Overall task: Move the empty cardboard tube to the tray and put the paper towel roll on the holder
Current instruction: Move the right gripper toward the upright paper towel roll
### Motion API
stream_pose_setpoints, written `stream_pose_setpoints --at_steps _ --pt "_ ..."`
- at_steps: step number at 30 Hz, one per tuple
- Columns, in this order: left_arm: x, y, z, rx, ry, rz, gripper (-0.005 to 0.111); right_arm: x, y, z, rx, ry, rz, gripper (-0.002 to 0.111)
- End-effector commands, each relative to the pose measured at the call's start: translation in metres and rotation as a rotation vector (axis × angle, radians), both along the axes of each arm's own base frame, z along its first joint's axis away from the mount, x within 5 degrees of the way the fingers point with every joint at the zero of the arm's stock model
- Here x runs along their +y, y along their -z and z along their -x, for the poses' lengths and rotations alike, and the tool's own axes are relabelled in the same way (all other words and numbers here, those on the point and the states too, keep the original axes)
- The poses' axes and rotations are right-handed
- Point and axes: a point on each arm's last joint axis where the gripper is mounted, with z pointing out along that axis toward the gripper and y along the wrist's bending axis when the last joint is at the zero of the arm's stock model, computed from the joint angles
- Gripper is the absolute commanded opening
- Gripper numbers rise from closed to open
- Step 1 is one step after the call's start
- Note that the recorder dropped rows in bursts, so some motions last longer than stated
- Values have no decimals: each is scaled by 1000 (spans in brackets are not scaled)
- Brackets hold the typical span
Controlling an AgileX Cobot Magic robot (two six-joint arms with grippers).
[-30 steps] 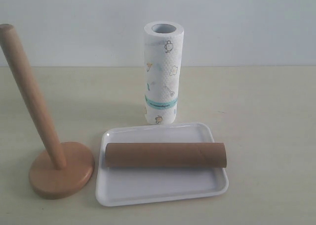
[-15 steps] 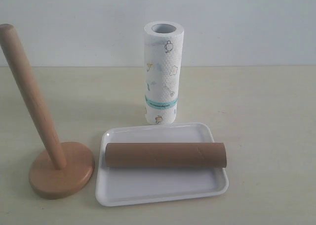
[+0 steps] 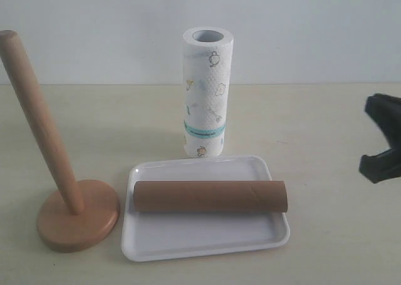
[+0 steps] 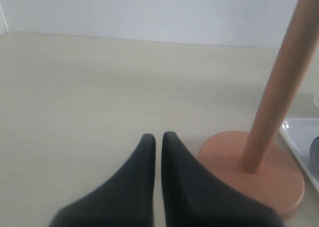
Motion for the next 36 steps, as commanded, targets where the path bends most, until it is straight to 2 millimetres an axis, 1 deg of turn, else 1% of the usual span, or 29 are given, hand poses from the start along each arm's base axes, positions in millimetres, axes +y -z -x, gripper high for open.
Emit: stream_pose_setpoints --at_steps 1,3,6,7,8,9,10,12,14,16,21,24,27,29,31,33,34,36 --pt "0 1 0 -3 -1 10 4 21 9 -27 118 -173 -48 1" --pt "0 1 0 -3 -1 10 4 29 11 -38 144 -207 -73 1" --pt "0 1 0 -3 -1 10 4 44 13 -50 165 -263 -66 2" --pt "0 1 0 -3 -1 10 4 50 13 -55 168 -288 -54 5" --pt "0 1 0 -3 -1 10 4 57 14 -58 175 -315 -34 11" --pt "0 1 0 -3 -1 10 4 62 15 -61 181 -335 -19 20" --pt "0 1 0 -3 -1 10 4 68 16 -65 191 -350 -4 31" --pt "0 1 0 -3 -1 10 4 79 19 -72 224 -363 18 57" --pt "0 1 0 -3 -1 10 4 87 19 -78 236 -372 13 86" --pt "0 1 0 -3 -1 10 4 91 18 -83 229 -382 13 105" --pt "0 1 0 -3 -1 10 4 95 10 -90 183 -388 -5 105" --pt "0 1 0 -3 -1 10 4 96 2 -94 112 -384 -11 105" --pt "0 1 0 -3 -1 10 4 100 -1 -102 54 -397 -17 105" --pt "0 1 0 -3 -1 10 4 104 4 -108 18 -426 -32 105" --pt "0 1 0 -3 -1 10 4 109 12 -113 -5 -460 -85 105" --pt "0 1 0 -3 -1 10 4 112 23 -119 -4 -470 -124 105" --pt "0 1 0 -3 -1 10 4 113 31 -124 -2 -460 -143 105" --pt "0 1 0 -3 -1 10 4 113 41 -131 -14 -433 -175 105"
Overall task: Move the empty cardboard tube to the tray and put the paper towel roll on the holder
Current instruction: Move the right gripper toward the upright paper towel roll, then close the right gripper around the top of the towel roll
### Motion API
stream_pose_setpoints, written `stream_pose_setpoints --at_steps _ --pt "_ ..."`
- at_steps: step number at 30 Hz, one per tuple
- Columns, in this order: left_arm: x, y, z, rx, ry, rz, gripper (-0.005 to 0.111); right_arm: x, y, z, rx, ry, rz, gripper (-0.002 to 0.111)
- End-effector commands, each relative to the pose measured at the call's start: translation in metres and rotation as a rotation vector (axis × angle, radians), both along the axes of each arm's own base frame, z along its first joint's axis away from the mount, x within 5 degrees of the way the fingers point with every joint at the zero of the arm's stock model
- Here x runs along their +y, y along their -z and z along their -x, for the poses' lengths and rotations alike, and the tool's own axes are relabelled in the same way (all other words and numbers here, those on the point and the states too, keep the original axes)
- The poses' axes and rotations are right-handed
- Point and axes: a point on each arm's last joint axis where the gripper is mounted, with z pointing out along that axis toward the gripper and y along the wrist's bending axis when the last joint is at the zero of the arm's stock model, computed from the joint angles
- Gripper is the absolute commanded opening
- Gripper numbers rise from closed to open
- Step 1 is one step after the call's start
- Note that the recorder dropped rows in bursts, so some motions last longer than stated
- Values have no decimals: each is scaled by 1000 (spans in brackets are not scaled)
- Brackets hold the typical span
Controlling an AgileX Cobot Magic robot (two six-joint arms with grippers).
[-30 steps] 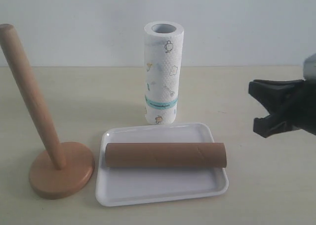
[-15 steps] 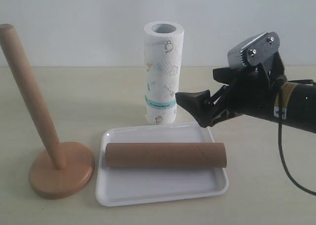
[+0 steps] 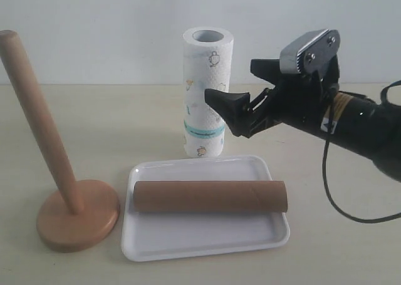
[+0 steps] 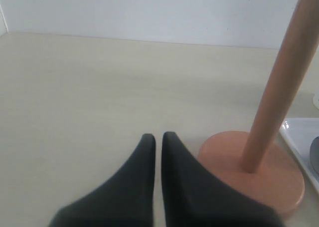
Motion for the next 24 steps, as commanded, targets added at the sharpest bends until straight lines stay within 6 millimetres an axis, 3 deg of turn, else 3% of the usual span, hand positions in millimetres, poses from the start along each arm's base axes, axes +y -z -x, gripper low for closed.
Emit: stream_pose_setpoints --at_steps 1,10,19,24 --pt "0 1 0 -3 -1 10 4 3 23 -16 -12 44 -91 105" --pt "0 1 0 -3 -1 10 4 19 45 -59 -22 60 -129 105" --pt "0 1 0 -3 -1 10 4 55 51 -84 -11 3 -68 105" --pt "0 1 0 -3 -1 10 4 59 54 -95 -8 7 -74 105"
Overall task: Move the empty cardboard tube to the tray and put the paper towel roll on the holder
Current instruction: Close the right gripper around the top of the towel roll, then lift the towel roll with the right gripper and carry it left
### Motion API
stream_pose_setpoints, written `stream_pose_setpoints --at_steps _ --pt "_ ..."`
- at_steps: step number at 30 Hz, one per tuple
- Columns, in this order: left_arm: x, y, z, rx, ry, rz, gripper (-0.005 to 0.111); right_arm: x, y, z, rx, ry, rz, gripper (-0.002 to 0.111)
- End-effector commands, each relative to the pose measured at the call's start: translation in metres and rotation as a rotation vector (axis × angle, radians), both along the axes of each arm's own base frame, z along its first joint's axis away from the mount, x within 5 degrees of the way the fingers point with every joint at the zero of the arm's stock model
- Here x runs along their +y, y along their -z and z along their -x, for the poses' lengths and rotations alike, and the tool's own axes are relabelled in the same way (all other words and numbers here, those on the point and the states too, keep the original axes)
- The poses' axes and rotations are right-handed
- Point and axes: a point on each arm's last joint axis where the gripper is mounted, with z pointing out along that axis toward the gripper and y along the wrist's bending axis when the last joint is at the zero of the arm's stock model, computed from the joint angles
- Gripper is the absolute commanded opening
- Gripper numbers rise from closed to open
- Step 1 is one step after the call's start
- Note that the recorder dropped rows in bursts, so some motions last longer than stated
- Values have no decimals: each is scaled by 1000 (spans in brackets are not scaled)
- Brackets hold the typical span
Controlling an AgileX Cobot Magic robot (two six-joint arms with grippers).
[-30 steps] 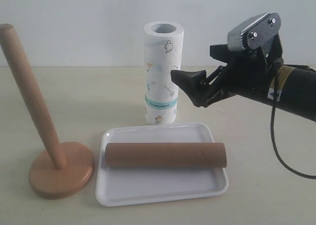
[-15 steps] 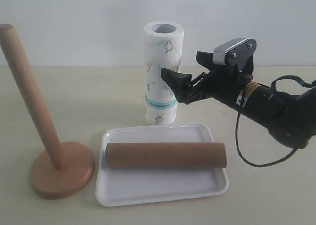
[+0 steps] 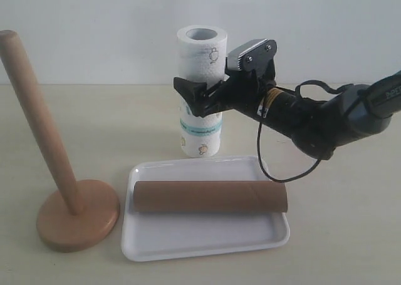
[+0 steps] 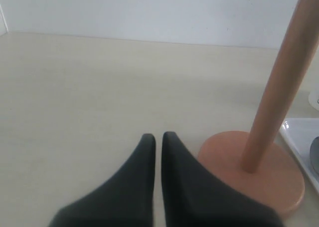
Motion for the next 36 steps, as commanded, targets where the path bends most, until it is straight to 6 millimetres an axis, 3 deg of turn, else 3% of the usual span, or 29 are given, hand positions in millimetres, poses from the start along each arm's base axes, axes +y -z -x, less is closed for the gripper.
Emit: stream_pose_setpoints --at_steps 1,7,9,12,13,14,21,25,30,36 --pt "0 1 0 -3 -1 10 4 3 9 -5 30 3 23 105" --pt "0 1 0 -3 -1 10 4 6 17 -14 31 8 28 105" --pt "0 1 0 -3 -1 10 4 6 17 -14 35 6 25 94" --pt "0 1 0 -3 -1 10 4 6 20 -13 94 -4 25 36" --pt "0 1 0 -3 -1 10 4 5 21 -15 115 21 11 4" --pt "0 1 0 -3 -1 10 4 4 21 -16 132 40 -6 1" --pt "0 1 0 -3 -1 10 4 4 18 -15 129 28 -15 1" --pt "0 1 0 -3 -1 10 4 9 -1 -8 62 -52 42 1" --pt "0 1 0 -3 -1 10 4 10 -60 10 2 -159 115 0" --pt "0 1 0 -3 -1 10 4 -2 -131 53 -85 -250 230 0"
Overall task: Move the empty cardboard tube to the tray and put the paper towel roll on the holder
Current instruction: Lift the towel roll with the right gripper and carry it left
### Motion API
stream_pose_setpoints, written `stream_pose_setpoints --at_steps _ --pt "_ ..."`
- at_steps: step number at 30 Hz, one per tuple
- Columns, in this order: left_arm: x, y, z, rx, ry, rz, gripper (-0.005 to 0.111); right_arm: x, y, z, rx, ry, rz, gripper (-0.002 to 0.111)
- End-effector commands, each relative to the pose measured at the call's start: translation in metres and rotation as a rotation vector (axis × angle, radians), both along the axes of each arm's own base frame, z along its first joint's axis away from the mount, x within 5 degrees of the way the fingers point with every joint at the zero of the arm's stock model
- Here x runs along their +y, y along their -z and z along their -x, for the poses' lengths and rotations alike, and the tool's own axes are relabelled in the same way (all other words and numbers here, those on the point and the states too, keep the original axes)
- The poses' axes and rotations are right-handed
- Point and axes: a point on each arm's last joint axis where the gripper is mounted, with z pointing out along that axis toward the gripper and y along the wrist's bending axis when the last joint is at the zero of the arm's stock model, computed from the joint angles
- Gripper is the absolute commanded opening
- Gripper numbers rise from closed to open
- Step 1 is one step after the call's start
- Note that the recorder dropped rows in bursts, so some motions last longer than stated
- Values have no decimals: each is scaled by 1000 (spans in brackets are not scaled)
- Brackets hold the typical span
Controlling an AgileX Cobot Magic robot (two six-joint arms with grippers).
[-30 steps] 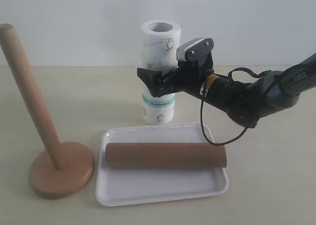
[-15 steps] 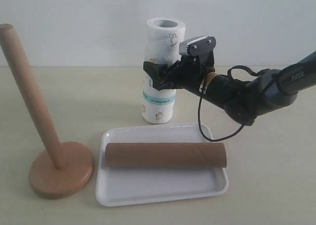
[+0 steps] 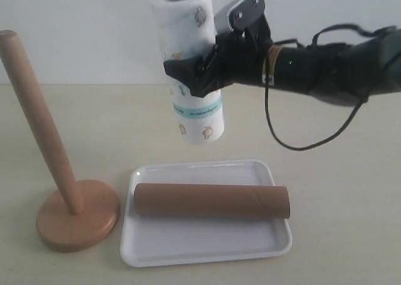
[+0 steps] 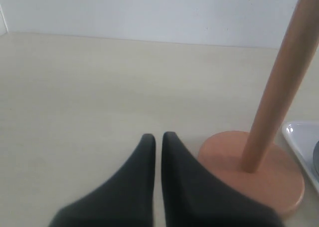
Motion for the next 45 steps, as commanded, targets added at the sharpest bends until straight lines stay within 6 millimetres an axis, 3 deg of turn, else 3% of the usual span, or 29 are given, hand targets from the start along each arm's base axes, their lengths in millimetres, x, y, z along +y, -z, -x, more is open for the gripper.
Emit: stream_pose_setpoints --at_steps 1,5,9,15,19,27,34,45 --pt "0 1 0 -3 -1 10 4 -11 -57 34 -111 -49 41 0" --pt "0 1 0 -3 -1 10 4 -23 -90 56 -147 -3 14 0" --pt "0 1 0 -3 -1 10 4 -19 -116 85 -142 -62 -60 0" --pt "0 1 0 -3 -1 10 4 2 -161 131 -192 -31 -112 0" --pt "0 1 0 -3 -1 10 4 19 -194 150 -168 -11 -194 0" --pt "0 1 0 -3 -1 10 4 55 -250 169 -142 -54 -338 0" --pt "0 1 0 -3 -1 10 4 96 -253 163 -108 -82 -359 0" --pt "0 1 0 -3 -1 10 4 137 -212 141 -113 -131 -270 0"
